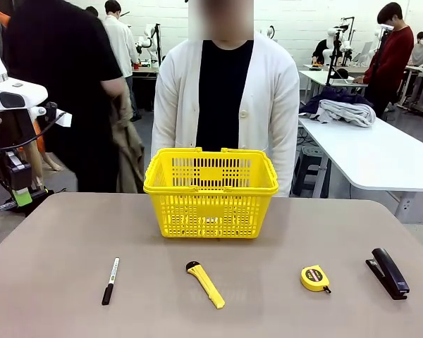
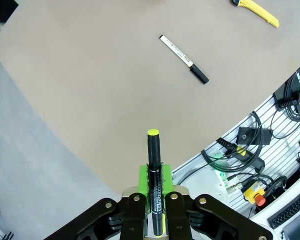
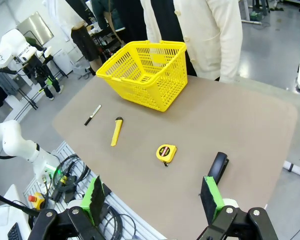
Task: Place the items the person wants into the basket.
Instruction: Pick up the item the person points to and place it in the Market Basket.
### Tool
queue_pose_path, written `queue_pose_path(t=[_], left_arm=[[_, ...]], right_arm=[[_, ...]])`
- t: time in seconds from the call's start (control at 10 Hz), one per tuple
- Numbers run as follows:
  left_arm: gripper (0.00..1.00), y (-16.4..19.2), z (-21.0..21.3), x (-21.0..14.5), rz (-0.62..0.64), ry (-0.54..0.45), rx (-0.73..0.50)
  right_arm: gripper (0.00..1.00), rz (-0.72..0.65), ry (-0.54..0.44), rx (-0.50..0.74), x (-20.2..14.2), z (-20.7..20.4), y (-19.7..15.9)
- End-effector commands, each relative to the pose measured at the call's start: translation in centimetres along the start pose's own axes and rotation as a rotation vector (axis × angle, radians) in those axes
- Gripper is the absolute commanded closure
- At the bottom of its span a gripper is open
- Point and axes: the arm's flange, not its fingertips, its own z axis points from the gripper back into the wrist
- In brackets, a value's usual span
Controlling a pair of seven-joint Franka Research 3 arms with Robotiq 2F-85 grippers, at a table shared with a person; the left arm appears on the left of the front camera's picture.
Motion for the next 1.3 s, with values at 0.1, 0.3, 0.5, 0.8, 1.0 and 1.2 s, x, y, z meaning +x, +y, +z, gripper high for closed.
queue_pose_path(t=[0.1, 0.3, 0.5, 0.8, 1.0, 1.2], left_arm=[[0.89, -1.6, 1.7, 2.2, -0.167, -0.073, 0.185], [0.89, -3.0, 4.2, 11.2, -0.413, -0.094, 0.162], [0.89, -4.4, 5.4, 18.9, -0.519, -0.115, 0.164], [0.89, -6.8, 4.5, 27.8, -0.697, -0.131, 0.123], [0.89, -8.3, 3.3, 32.1, -0.795, -0.090, 0.059], [0.89, -10.3, 1.2, 35.8, -0.835, -0.063, 0.057]], right_arm=[[0.00, 0.012, -0.011, 0.016, 0.1, -0.1, 0.1], [0.00, 0.012, -0.011, 0.016, 0.1, -0.1, 0.1], [0.00, 0.012, -0.011, 0.016, 0.1, -0.1, 0.1], [0.00, 0.012, -0.011, 0.016, 0.1, -0.1, 0.1], [0.00, 0.012, -0.011, 0.016, 0.1, -0.1, 0.1], [0.00, 0.012, -0.011, 0.016, 0.1, -0.1, 0.1]])
